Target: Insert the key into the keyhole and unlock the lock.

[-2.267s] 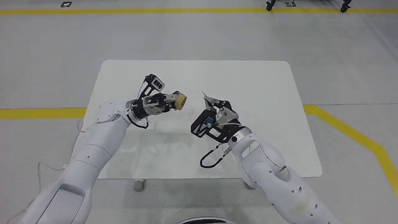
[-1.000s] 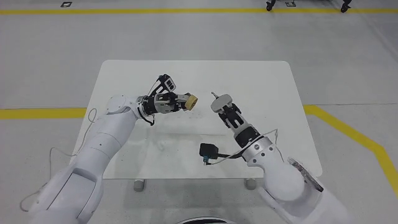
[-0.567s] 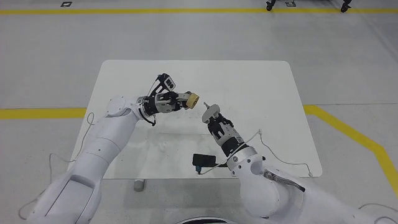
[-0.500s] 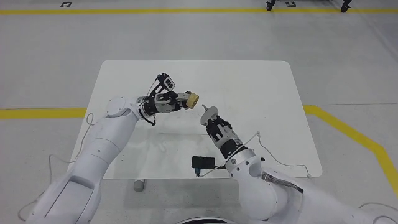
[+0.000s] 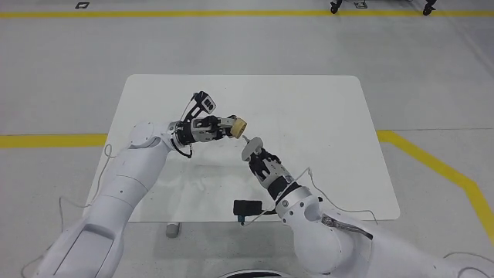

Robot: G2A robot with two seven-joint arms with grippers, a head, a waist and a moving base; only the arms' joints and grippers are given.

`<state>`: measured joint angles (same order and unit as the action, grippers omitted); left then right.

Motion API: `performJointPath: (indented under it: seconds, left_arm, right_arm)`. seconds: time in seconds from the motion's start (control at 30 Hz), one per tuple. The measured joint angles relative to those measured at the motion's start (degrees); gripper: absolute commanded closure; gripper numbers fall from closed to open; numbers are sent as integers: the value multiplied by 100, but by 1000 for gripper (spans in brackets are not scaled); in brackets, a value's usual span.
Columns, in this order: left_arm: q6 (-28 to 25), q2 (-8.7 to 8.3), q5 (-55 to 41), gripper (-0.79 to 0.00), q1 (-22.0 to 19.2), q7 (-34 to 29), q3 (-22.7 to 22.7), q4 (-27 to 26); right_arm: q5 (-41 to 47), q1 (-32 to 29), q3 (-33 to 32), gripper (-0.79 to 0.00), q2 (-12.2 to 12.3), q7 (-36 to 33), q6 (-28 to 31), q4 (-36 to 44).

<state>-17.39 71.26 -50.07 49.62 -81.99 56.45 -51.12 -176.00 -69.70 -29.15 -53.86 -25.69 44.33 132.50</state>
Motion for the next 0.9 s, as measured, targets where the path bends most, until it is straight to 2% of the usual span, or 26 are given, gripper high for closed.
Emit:
performJointPath:
  seconds: [0.53, 0.9]
  left_arm:
    - [-47, -4, 301, 0, 93, 29, 92, -160]
    - [-76, -2, 453, 0, 143, 78, 139, -239]
  right_arm:
    - [0, -148, -289, 0, -180, 279, 195, -140]
    - [0, -120, -239, 0, -267, 270, 323, -133]
